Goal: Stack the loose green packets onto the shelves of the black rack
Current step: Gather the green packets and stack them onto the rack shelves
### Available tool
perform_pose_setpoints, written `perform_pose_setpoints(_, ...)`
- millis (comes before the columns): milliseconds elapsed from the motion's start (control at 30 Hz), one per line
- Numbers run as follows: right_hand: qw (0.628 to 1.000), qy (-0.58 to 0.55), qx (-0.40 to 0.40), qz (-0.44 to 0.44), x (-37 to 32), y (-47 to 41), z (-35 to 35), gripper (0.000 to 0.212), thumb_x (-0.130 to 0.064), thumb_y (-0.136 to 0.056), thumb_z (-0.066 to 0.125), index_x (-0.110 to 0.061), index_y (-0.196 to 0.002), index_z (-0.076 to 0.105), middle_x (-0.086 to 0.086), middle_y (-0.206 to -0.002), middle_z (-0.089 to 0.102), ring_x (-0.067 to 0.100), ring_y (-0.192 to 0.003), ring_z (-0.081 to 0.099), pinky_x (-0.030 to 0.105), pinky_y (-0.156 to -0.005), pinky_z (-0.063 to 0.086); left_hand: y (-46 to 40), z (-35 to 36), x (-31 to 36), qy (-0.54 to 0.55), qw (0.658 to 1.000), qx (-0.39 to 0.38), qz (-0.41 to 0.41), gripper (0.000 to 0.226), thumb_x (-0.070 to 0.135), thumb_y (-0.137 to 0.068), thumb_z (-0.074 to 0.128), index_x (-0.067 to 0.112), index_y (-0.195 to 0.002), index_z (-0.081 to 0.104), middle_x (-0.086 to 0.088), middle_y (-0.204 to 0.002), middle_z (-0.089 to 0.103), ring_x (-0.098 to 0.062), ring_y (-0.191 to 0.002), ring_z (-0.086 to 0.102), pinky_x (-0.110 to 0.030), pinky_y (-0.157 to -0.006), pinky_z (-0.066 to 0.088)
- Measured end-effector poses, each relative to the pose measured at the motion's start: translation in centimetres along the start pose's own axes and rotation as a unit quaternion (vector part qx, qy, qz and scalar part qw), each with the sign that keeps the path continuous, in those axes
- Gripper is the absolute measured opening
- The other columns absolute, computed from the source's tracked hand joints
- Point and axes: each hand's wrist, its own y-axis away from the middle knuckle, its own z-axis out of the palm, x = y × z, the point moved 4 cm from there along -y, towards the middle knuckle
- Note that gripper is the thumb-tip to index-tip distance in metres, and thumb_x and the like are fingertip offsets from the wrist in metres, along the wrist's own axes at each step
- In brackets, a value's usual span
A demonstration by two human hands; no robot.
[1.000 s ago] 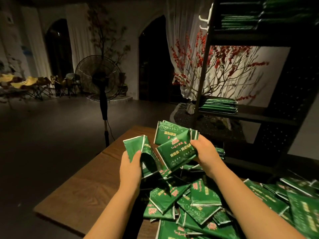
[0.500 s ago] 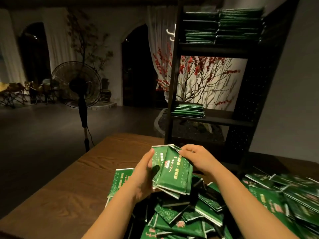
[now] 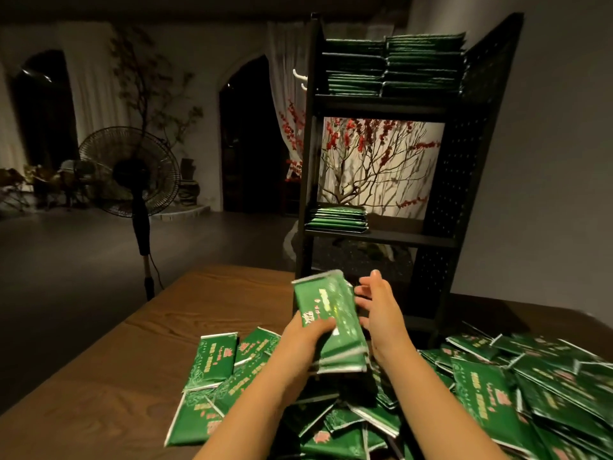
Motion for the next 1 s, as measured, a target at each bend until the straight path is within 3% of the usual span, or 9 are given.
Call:
perform_pose_setpoints(133,0.998,-0.042,-0.022,0.049,1.1,1.0,0.1,0.041,-0.054,-0.096,0.046,-0.018,-0.112,0.058,0.007,-0.109,0.064,0.025,-0.104,0.063,0.045,-0.090,0.053,-1.1,0.3,-0.8,0.200,0.974,0.103,-0.006,0.030,0.017,-0.097,0.059,0.010,-0.126,0.058,-0.015,-0.109,0.074,-0.032,-0.097,0.073,-0.039,-0.073,0.058)
perform_pose_setpoints(267,0.991,-0.121,-0.046,0.040,2.3,2.5,1.2,0.041,-0.035,-0.080,0.074,-0.013,-0.111,0.061,0.011,-0.105,0.072,0.027,-0.098,0.070,0.044,-0.087,0.055,-1.4,1.8,-1.7,0.301,0.941,0.153,-0.029,0.039,0.023,-0.092,0.068,0.000,-0.123,0.061,-0.021,-0.113,0.071,-0.034,-0.100,0.071,-0.044,-0.088,0.057)
perform_pose_setpoints(367,0.993,-0.115,-0.008,0.004,2.2,2.9,1.4,0.022,-0.010,-0.087,0.070,-0.011,-0.108,0.063,0.011,-0.101,0.073,0.023,-0.092,0.072,0.038,-0.081,0.057,-0.8,3.2,-1.8,0.315,0.937,0.145,-0.034,0.036,0.022,-0.092,0.068,0.002,-0.120,0.064,-0.018,-0.112,0.072,-0.030,-0.101,0.071,-0.041,-0.087,0.056)
perform_pose_setpoints(533,0.996,-0.084,0.022,-0.032,1.0,1.9,-0.9,0.020,-0.004,-0.092,0.062,-0.015,-0.109,0.062,0.006,-0.104,0.073,0.021,-0.097,0.070,0.043,-0.090,0.055,-0.2,1.8,1.4,0.412,0.898,0.146,0.041,0.026,0.038,-0.096,0.057,0.014,-0.100,0.066,-0.011,-0.099,0.075,-0.027,-0.094,0.069,-0.044,-0.084,0.052)
perform_pose_setpoints(633,0.997,-0.057,0.008,-0.059,0.4,1.8,-1.0,0.023,-0.005,-0.093,0.061,-0.019,-0.111,0.059,0.002,-0.106,0.072,0.020,-0.101,0.068,0.041,-0.091,0.054,-0.7,0.7,2.5,0.454,0.871,0.169,0.077,0.026,0.043,-0.096,0.056,0.020,-0.108,0.059,-0.011,-0.117,0.068,-0.031,-0.109,0.065,-0.054,-0.099,0.047)
perform_pose_setpoints(767,0.995,-0.029,-0.029,-0.086,-0.1,2.7,0.2,0.025,-0.009,-0.093,0.061,-0.024,-0.111,0.053,-0.005,-0.106,0.068,0.009,-0.099,0.065,0.022,-0.079,0.050,-1.1,1.7,2.8,0.431,0.880,0.189,0.067,0.024,0.038,-0.103,0.046,0.021,-0.096,0.062,-0.007,-0.097,0.069,-0.024,-0.091,0.066,-0.044,-0.087,0.052)
perform_pose_setpoints(833,0.995,-0.006,-0.035,-0.094,-0.2,2.9,0.3,0.025,-0.011,-0.093,0.061,-0.025,-0.111,0.051,-0.005,-0.107,0.066,0.009,-0.099,0.064,0.023,-0.079,0.049,-1.2,1.9,3.0,0.399,0.895,0.190,0.067,0.023,0.033,-0.102,0.048,0.019,-0.098,0.066,-0.007,-0.095,0.071,-0.023,-0.088,0.067,-0.040,-0.081,0.053)
perform_pose_setpoints(900,0.993,0.024,-0.026,-0.109,-0.6,2.7,-0.1,0.023,-0.011,-0.093,0.061,-0.027,-0.107,0.052,-0.003,-0.105,0.065,0.013,-0.099,0.063,0.029,-0.083,0.050,-1.3,1.4,2.8,0.320,0.924,0.199,0.071,0.019,0.026,-0.098,0.054,0.016,-0.105,0.068,-0.006,-0.099,0.071,-0.022,-0.090,0.067,-0.038,-0.080,0.054)
perform_pose_setpoints(1000,0.990,0.050,-0.012,-0.135,-1.8,2.0,-1.3,0.023,-0.010,-0.093,0.062,-0.028,-0.103,0.052,-0.002,-0.104,0.063,0.013,-0.097,0.062,0.029,-0.085,0.050,-2.2,-0.4,3.3,0.122,0.961,0.216,0.123,0.021,0.028,-0.096,0.053,0.020,-0.093,0.071,-0.003,-0.095,0.069,-0.020,-0.088,0.066,-0.042,-0.077,0.054)
